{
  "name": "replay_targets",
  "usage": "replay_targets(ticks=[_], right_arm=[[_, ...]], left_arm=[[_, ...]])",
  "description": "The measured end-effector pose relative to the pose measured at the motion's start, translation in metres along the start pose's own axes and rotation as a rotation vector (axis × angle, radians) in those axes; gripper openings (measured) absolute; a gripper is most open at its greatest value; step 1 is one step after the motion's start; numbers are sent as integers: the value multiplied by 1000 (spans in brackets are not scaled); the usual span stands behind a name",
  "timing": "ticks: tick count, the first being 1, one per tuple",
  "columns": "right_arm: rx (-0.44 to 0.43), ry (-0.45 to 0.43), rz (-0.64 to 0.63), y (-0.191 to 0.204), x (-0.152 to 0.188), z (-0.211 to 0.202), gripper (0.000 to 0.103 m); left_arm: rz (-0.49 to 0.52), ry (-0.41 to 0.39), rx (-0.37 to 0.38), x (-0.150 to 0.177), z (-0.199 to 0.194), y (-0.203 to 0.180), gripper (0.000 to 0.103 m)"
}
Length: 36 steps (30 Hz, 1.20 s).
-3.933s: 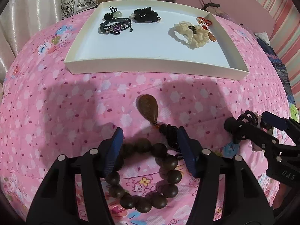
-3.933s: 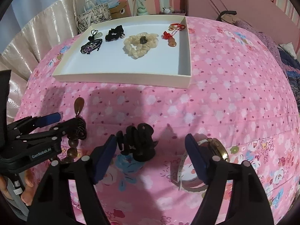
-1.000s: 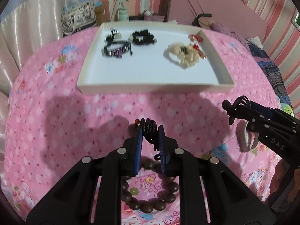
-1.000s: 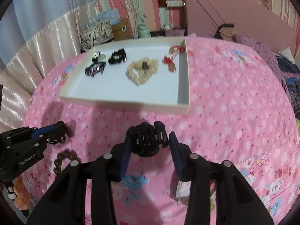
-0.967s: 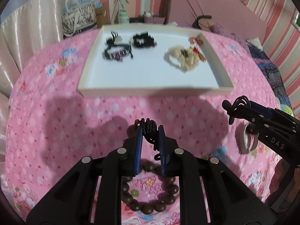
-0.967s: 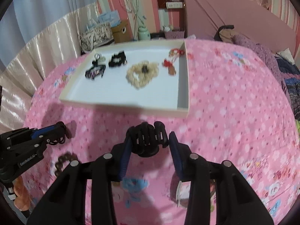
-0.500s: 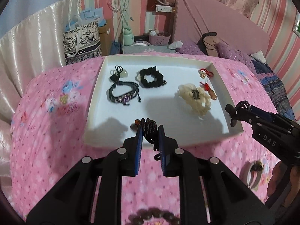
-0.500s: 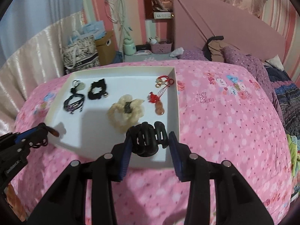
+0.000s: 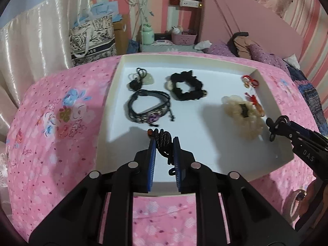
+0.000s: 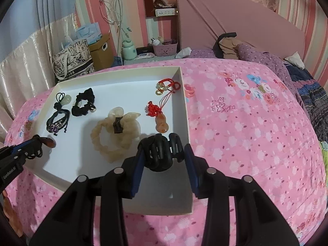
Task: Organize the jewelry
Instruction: 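Carry the pendant and claw clip into the tray and open both tools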
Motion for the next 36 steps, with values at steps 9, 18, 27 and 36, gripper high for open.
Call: replay_targets(ticks=[9,18,27,36], right_arm=[[17,-75,18,-1,-1,7,39],[32,-130,-26,6,-3,11,40],[35,-169,-24,8,-1,13,41],[34,-182,-30,10,2,12,45]], left_arm=[[-12,-9,-52,6,19,16,15],[-43,-40,-63,11,26,19,16],[-30,-83,-88,11,25,15,17],[-14,-96,-114,13,27,16,31]])
Point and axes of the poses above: each gripper's, at about its wrist camera, not at the fingertips, and z roughly the way its jaws point, y to its left, x to its underside, the point moved 7 cm from there along z, roughly the way its jaws point, and after that the axes turned 10 degrees about -y, right-handed, at the moved point
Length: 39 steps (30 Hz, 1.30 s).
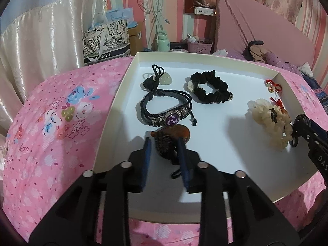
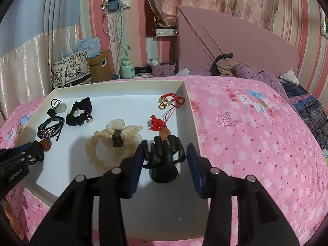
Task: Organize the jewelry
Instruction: 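Carry the pendant and claw clip into the tray and open both tools, then withdraw both tools and reach toward the bead bracelet and white watch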
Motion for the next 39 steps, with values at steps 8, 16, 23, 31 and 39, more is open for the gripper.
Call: replay_targets(ticks=[8,16,23,31,39], right_arm=[[-34,30,17,3,6,3,52],[-47,10,-8,13,2,-9,65],[-50,-31,-20,15,-7,-21,81],[-135,-30,24,20,-22,-39,89],[-101,-62,-59,16,-22,-92,101]], left_arm=[[19,-8,-13,1,-1,-1,57],[58,-69,-37,-6,-21,-5,81],[13,-81,-38,-14,-51,5,92],[-36,-94,-100,7,-97,34,100],[-97,-101,-117,35,-140,45,100]])
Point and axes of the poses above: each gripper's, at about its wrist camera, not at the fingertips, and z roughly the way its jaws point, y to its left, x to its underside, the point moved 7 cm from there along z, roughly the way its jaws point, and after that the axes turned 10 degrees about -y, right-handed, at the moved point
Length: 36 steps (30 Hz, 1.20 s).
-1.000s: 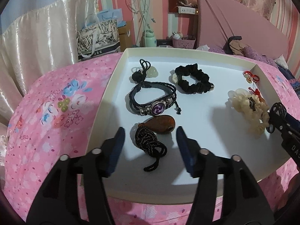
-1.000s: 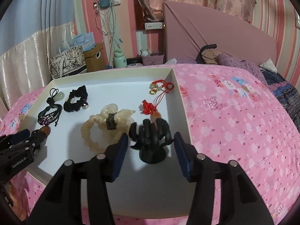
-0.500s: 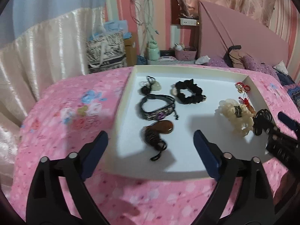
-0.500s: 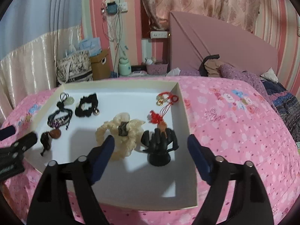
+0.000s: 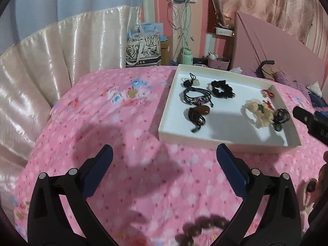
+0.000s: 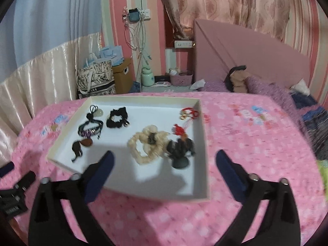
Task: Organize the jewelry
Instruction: 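Withdraw both tools and reach toward the bead bracelet and white watch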
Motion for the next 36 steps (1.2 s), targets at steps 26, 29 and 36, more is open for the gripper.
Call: replay_targets(ticks=[26,29,36], right_arm=[[172,26,40,-95,114,-87,101],[158,53,35,-94,122,-82,101],[164,111,42,-96,135,-73,101]], left_arm=[[45,36,72,96,-44,-8,100],[54,61,85,102,-40,-10,100],[79,109,88,110,-32,-14,100]])
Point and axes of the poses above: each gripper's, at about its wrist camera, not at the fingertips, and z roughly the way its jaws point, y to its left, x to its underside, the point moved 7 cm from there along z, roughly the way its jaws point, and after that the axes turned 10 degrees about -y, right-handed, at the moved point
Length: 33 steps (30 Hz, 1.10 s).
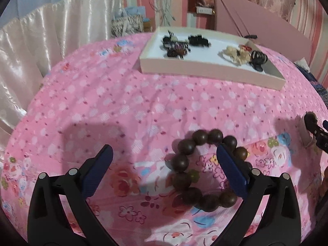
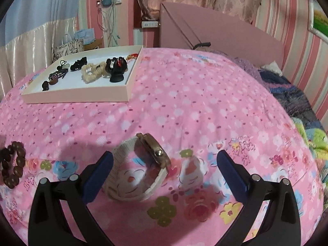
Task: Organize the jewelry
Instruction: 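Withdraw both tools and reach toward the bead bracelet and white watch, then grasp the brown bead bracelet with the left tool while the right tool grasps the white watch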
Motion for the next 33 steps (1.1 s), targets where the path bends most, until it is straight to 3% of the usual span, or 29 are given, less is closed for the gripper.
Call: replay_targets(ticks=[5,11,17,22,26,30,33], right_arm=[[-2,21,49,-8,3,5,101],[-10,64,65,-9,8,15,100],[-19,97,76,-10,13,22,81],[-24,85,85,-11,11,22,59],[-30,83,85,-10,11,21,56],[-44,76,80,-8,10,20,45],[-54,73,77,-8,9,20,39]], left_arm=[[-13,65,0,8,12,3,100],[2,87,5,13,13,-2,100],[8,93,51,13,14,-9,99],[14,85,59,11,14,-12,82],[28,76,68,10,12,-16,70],[35,65,75,8,12,-18,48],[39,62,71,7,12,-18,43]])
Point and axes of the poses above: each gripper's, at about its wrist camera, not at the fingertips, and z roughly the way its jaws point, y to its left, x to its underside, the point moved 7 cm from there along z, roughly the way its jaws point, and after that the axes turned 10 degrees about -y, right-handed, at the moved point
